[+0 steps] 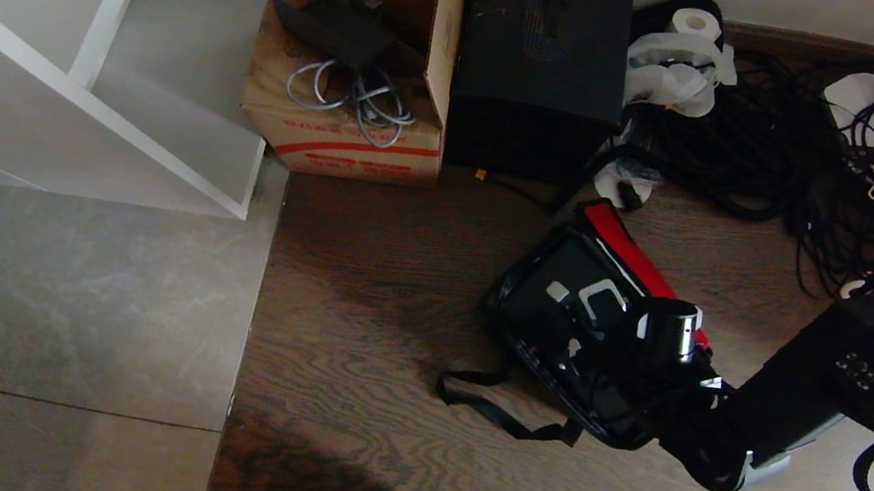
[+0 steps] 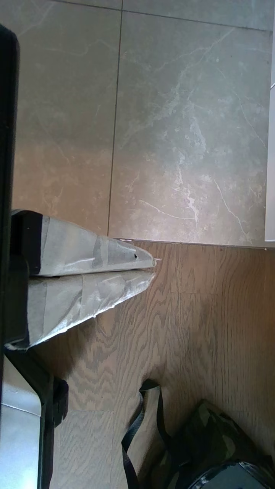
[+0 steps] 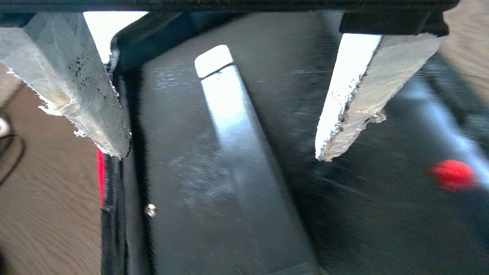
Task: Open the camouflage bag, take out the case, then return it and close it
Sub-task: Grip the handle
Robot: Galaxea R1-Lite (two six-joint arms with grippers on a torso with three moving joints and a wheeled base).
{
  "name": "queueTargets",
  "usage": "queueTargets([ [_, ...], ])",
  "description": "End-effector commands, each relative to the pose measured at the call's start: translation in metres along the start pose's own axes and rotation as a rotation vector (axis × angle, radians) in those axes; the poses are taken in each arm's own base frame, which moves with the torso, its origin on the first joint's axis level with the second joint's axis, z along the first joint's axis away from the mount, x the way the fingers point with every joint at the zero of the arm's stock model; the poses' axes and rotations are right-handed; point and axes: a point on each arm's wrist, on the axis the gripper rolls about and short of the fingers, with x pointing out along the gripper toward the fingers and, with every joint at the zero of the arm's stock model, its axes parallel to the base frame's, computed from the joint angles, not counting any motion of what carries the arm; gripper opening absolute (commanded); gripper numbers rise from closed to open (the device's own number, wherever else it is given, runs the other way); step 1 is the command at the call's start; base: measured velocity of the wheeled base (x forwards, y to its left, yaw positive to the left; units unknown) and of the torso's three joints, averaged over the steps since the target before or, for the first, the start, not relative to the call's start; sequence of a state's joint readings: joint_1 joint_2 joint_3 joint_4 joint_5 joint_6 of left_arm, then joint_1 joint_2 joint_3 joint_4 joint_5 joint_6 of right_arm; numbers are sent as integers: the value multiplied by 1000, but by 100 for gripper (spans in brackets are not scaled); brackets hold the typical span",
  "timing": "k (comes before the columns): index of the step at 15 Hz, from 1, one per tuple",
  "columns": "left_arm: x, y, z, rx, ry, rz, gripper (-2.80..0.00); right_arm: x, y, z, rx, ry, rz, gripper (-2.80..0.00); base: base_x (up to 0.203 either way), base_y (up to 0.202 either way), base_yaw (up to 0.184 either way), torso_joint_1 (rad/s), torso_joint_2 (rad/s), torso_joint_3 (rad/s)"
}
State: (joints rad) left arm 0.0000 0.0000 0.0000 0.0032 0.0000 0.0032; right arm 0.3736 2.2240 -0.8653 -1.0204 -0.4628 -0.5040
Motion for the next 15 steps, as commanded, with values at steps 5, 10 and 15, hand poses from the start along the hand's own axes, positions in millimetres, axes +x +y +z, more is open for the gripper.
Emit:
queueTargets([
  [5,0,0,0,0,1,0,-280,27,-14,-11,-7,27,-64,0,0,0,0,0,0,0],
  [10,0,0,0,0,1,0,-280,43,-43,5,19,-48,-169,0,0,0,0,0,0,0],
  [15,0,0,0,0,1,0,-280,56,-61,11,11,-78,-234,0,0,0,0,0,0,0],
])
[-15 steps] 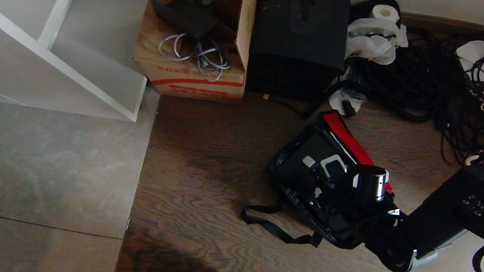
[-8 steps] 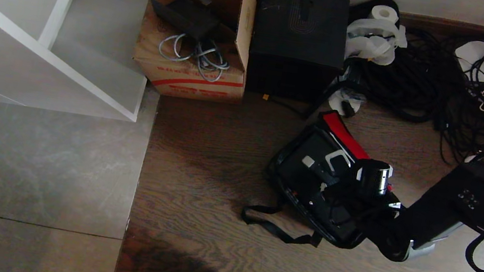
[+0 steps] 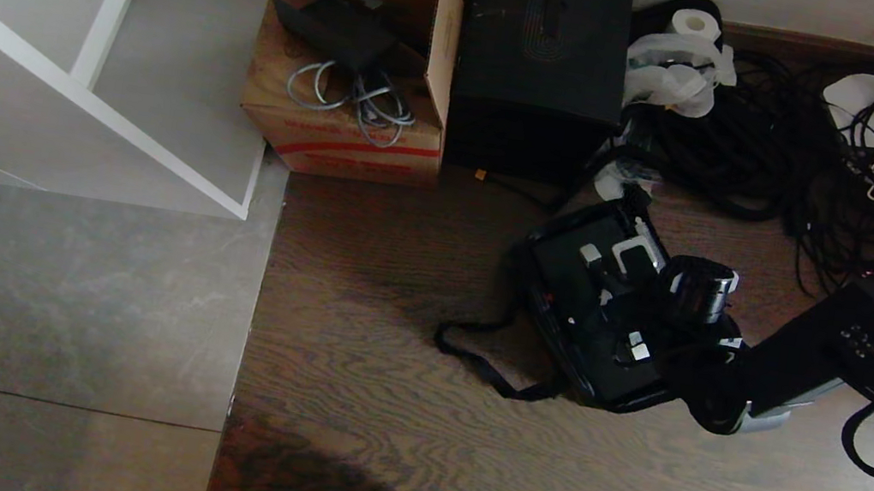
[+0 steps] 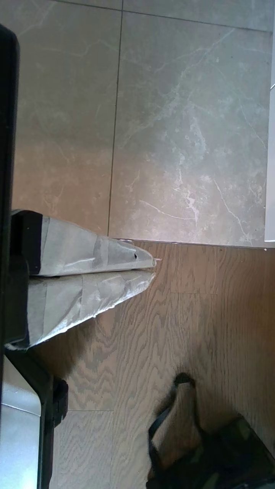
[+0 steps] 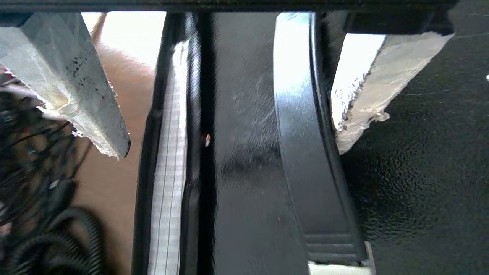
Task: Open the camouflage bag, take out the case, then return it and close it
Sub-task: Grip the handle
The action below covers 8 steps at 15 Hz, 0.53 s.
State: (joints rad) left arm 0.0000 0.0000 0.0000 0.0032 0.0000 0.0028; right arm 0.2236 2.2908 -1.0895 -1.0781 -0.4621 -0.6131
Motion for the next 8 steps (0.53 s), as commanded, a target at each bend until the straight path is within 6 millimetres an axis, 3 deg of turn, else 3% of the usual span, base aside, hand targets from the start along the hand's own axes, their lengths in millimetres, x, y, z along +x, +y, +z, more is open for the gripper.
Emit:
queueTargets([
  [1,0,0,0,0,1,0,-280,5,-2,0,-19,-9,-23,0,0,0,0,0,0,0],
  [5,0,0,0,0,1,0,-280,9,14,-10,-111,62,-68,0,0,0,0,0,0,0],
  [8,0,0,0,0,1,0,-280,0,29,-11,-206,171,-138,0,0,0,0,0,0,0],
])
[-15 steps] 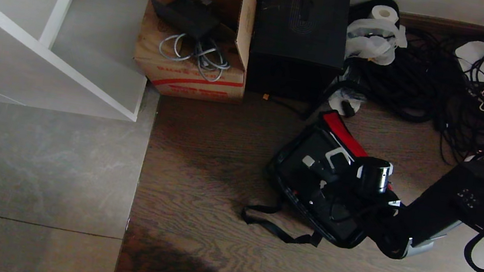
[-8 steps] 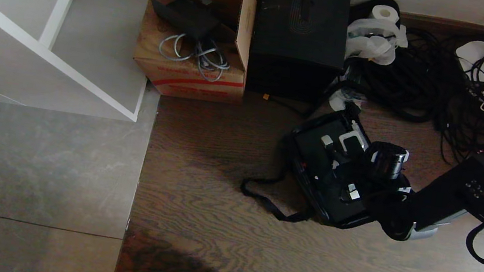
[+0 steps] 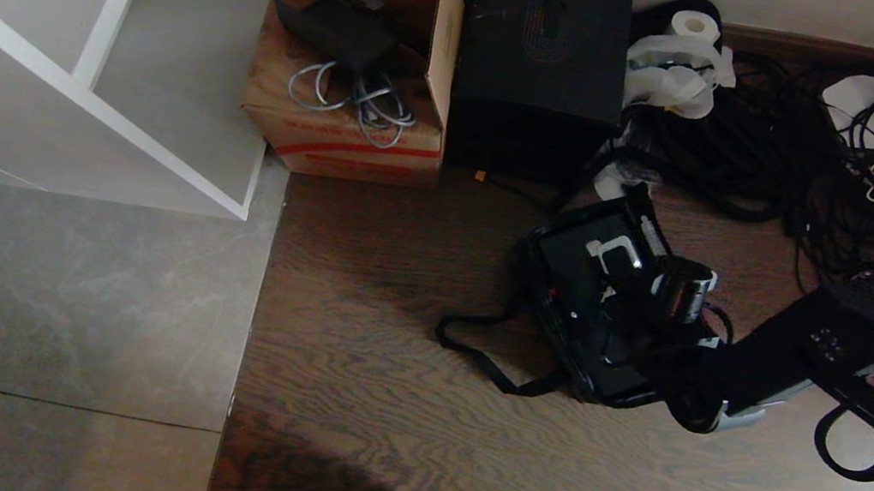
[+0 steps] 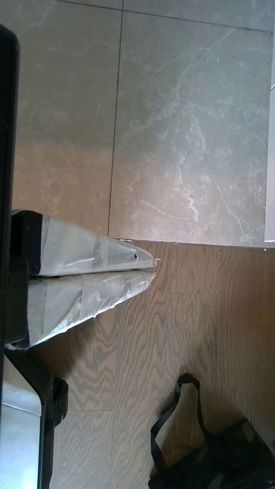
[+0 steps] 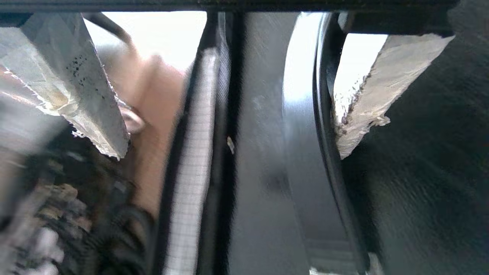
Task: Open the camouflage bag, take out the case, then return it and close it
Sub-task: Grip the handle
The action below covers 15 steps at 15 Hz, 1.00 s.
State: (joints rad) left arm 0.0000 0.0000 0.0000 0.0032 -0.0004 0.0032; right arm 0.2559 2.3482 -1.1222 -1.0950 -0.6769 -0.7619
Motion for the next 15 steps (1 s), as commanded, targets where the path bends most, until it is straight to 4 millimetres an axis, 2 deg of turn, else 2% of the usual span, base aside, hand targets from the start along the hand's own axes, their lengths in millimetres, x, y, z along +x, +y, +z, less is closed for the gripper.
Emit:
queueTargets([
  [1,0,0,0,0,1,0,-280,-8,6,-6,-83,61,11,0,0,0,0,0,0,0],
  [5,0,0,0,0,1,0,-280,-11,-16,-13,-145,97,0,0,0,0,0,0,0,0],
  [8,0,0,0,0,1,0,-280,-7,-3,-22,-154,116,-10,0,0,0,0,0,0,0],
  [9,0,0,0,0,1,0,-280,-7,-3,-22,-159,116,-6,0,0,0,0,0,0,0],
  [12,0,0,0,0,1,0,-280,6,-21,-30,-216,110,-13,0,0,0,0,0,0,0],
  [15,0,0,0,0,1,0,-280,5,-13,-29,-183,98,-14,0,0,0,0,0,0,0],
])
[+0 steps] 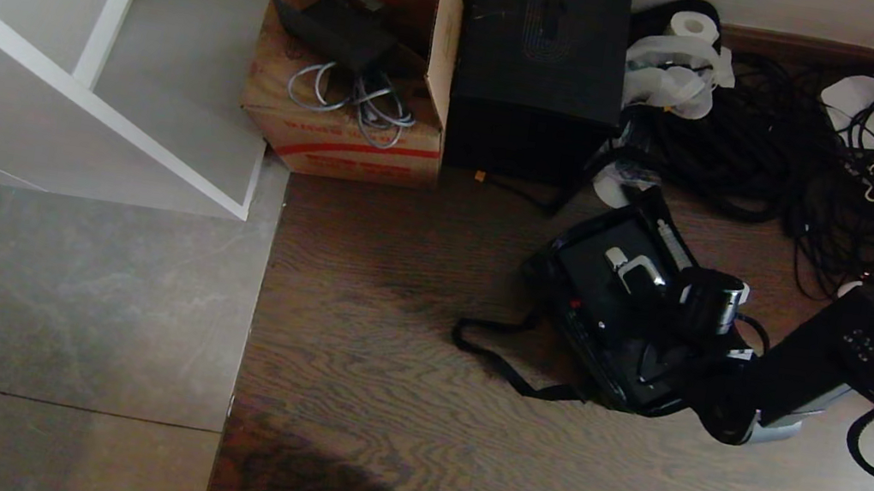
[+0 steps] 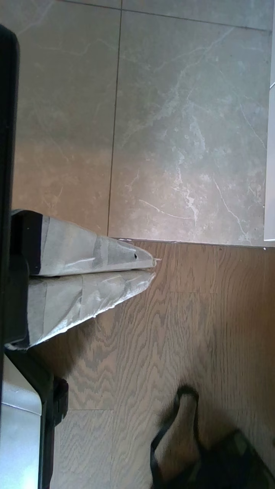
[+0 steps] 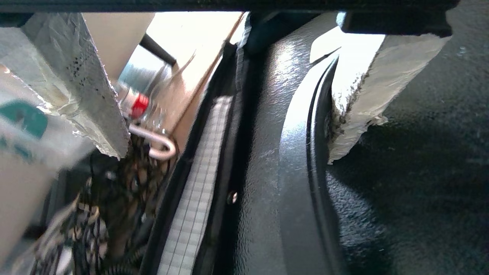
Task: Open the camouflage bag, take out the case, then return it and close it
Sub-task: Grip the handle
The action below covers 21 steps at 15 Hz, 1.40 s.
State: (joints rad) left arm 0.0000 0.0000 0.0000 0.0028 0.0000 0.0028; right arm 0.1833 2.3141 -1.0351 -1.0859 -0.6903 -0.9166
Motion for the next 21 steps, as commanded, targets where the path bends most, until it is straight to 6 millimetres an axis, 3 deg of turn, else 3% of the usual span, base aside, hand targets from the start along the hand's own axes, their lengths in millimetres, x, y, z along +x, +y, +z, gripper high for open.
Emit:
queueTargets([
  [1,0,0,0,0,2,0,-280,-4,9,6,10,23,-24,0,0,0,0,0,0,0],
  [4,0,0,0,0,2,0,-280,-15,16,21,50,72,-81,0,0,0,0,0,0,0],
  [7,0,0,0,0,2,0,-280,-13,20,23,65,128,-143,0,0,0,0,0,0,0],
  [10,0,0,0,0,2,0,-280,-2,22,28,95,156,-197,0,0,0,0,0,0,0],
  [13,0,0,0,0,2,0,-280,16,11,25,125,182,-240,0,0,0,0,0,0,0],
  [16,0,0,0,0,2,0,-280,37,5,13,116,229,-262,0,0,0,0,0,0,0],
  [21,0,0,0,0,2,0,-280,53,23,1,102,257,-254,0,0,0,0,0,0,0],
])
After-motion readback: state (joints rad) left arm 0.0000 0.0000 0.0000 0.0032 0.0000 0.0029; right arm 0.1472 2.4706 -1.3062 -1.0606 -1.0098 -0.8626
